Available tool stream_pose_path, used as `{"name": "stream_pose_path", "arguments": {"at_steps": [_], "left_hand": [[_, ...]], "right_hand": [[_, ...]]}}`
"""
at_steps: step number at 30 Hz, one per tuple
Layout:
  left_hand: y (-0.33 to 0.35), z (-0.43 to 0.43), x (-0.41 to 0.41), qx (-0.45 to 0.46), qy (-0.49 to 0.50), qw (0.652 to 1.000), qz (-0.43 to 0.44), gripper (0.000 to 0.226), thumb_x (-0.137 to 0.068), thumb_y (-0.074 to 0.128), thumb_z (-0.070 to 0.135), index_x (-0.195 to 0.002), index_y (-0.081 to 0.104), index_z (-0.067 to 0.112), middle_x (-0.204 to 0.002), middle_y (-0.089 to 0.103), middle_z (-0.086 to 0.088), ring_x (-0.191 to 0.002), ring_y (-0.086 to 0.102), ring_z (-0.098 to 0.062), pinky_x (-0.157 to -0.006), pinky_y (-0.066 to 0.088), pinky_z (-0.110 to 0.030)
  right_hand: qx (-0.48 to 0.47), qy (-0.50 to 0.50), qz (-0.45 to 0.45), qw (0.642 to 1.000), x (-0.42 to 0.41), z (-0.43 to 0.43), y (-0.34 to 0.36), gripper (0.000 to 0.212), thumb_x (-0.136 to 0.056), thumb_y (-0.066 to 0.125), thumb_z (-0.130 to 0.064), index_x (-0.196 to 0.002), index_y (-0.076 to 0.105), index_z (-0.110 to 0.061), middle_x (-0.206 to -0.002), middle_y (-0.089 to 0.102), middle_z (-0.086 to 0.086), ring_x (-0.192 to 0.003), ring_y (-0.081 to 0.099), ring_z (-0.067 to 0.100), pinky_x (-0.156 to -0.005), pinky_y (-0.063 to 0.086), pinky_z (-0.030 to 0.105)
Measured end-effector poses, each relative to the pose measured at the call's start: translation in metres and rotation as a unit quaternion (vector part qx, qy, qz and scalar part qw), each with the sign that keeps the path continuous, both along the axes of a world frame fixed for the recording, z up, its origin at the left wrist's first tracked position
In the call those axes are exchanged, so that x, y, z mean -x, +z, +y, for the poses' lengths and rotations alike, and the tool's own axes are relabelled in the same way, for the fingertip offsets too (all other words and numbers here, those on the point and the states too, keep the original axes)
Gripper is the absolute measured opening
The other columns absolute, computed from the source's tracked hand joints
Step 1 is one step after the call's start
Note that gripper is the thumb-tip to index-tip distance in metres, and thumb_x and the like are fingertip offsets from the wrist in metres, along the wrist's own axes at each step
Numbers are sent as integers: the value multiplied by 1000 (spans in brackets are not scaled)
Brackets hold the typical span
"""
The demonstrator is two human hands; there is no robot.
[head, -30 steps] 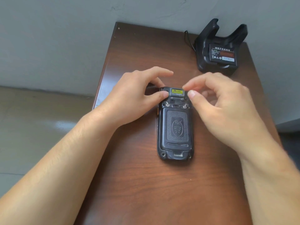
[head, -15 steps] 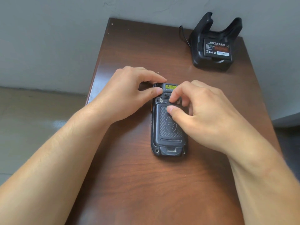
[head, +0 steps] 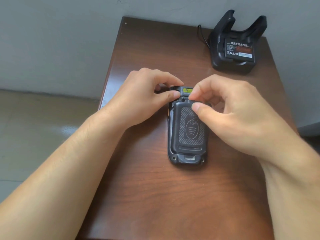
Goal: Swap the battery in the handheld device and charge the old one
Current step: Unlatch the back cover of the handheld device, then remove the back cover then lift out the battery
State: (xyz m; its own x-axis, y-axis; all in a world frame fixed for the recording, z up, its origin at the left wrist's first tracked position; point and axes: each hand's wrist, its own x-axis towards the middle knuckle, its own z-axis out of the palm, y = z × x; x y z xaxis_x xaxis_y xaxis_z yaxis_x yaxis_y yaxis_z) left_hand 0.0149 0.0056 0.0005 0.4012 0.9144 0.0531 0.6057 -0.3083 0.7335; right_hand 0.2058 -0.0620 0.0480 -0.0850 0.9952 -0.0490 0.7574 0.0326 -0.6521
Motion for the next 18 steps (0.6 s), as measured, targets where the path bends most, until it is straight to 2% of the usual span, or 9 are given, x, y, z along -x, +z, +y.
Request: {"name": "stream_pose_path", "arguments": {"at_steps": [2, 6, 8, 10, 12, 14, 16, 18], "left_hand": [[0, 0, 0, 5, 2, 1000, -3, 26, -87, 73, 38, -113, 74, 37, -102, 74, 17, -83, 59, 5, -79, 41, -8], [0, 1, 1, 8, 0, 1000, -3, 27, -87, 73, 39, -114, 74, 37, -103, 75, 15, -88, 61, -4, -80, 42, -10], [0, 1, 1, 12, 1, 1000, -5, 26, -87, 73, 39, -113, 75, 38, -102, 75, 16, -89, 62, -4, -79, 41, -8], [-1, 1, 1, 14, 5, 1000, -10, 25, -87, 74, 38, -112, 75, 39, -98, 75, 16, -87, 62, -1, -78, 40, -6], [-1, 0, 0, 14, 8, 1000, -12, 25, -87, 74, 36, -111, 75, 39, -95, 74, 16, -86, 62, 1, -77, 40, -6], [-1, 0, 0, 14, 7, 1000, -13, 24, -87, 74, 35, -111, 75, 38, -94, 74, 16, -84, 62, 6, -75, 38, -1], [-1, 0, 0, 11, 5, 1000, -11, 24, -87, 74, 34, -111, 76, 36, -93, 73, 17, -80, 60, 13, -73, 37, 2], [0, 0, 0, 10, 6, 1000, -13, 23, -87, 74, 32, -110, 76, 35, -88, 72, 18, -76, 58, 17, -72, 36, 3]], "right_hand": [[-10, 8, 46, 999, -5, -2, -3, 13, -85, 67, -33, -97, 71, -33, -86, 74, -11, -78, 69, 9, -77, 56, 33], [-31, 33, 138, 989, -15, -7, -1, 12, -87, 71, -22, -95, 74, -30, -91, 77, -9, -78, 69, 0, -74, 54, 17], [-34, 15, 203, 979, -27, -9, 4, 14, -87, 75, -14, -95, 75, -26, -91, 79, -9, -76, 68, -2, -68, 50, 11], [-29, -16, 245, 969, -45, -9, 7, 10, -83, 72, -21, -90, 77, -26, -87, 79, -11, -70, 67, -3, -61, 47, 8], [-8, -40, 229, 973, -64, -9, 3, 11, -83, 71, -22, -88, 79, -27, -82, 79, -11, -63, 63, -2, -55, 44, 10], [22, -59, 191, 980, -78, -10, -5, 17, -90, 70, -9, -89, 78, -23, -81, 79, -11, -60, 62, -3, -55, 43, 7], [53, -63, 162, 983, -84, -12, -11, 19, -92, 68, -4, -93, 77, -20, -83, 80, -11, -65, 66, -4, -59, 43, 3], [73, -51, 135, 987, -86, -14, -15, 19, -93, 67, -5, -95, 78, -21, -90, 81, -10, -74, 70, -3, -66, 48, 5]]}}
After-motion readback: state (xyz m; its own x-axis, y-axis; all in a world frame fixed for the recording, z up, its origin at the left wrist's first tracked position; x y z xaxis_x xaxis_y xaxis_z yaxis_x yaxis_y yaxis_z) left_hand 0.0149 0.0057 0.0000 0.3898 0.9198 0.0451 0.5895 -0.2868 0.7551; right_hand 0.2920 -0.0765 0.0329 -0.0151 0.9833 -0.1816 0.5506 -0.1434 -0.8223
